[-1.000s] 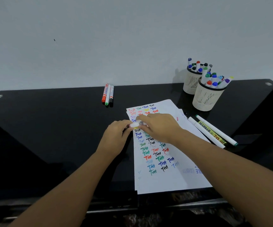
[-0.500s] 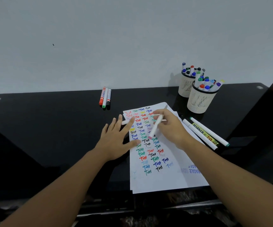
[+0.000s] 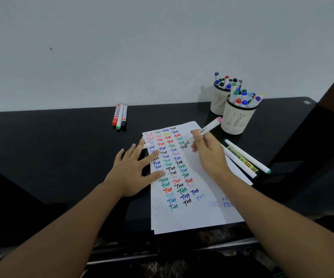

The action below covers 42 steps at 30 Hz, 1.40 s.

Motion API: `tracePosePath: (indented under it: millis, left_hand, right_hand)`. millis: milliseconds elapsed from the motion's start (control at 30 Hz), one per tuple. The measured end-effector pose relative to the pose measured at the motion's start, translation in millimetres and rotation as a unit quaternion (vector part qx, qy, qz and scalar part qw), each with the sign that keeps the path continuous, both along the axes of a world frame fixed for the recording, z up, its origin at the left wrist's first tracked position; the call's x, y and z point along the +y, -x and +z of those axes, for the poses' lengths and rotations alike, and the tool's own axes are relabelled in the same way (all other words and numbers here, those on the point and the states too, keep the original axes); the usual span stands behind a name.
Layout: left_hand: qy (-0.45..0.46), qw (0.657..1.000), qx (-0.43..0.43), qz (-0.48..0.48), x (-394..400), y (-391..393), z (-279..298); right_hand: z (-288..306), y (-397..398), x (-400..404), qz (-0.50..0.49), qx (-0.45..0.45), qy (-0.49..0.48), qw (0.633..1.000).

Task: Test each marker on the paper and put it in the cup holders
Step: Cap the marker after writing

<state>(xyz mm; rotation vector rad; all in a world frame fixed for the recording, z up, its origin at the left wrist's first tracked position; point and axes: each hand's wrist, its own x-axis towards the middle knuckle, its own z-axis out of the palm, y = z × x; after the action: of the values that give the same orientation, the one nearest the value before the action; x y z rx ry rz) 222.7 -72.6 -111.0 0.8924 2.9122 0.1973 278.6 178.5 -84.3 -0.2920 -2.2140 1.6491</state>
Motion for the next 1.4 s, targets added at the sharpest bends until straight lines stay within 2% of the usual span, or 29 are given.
tracePosePath:
  millis: [333, 1100, 1400]
  left_hand:
    - [-0.004, 1.000, 0.000, 0.005, 0.4, -0.3, -0.5]
    - [-0.005, 1.000, 0.004, 0.007, 0.9, -1.2, 0.0]
    - [-0.003, 1.000, 0.000, 0.008, 1.0, -0.5, -0.3]
  right_hand:
    - [-4.5, -4.5, 8.8, 0.003, -0.073, -0.034, 0.997]
    - [-15.5, -0.3, 10.6, 0.019, -0.111, -0.112, 0.987]
    - [-14.6, -2.1, 11.4, 0.019, -0.116, -0.107, 0.987]
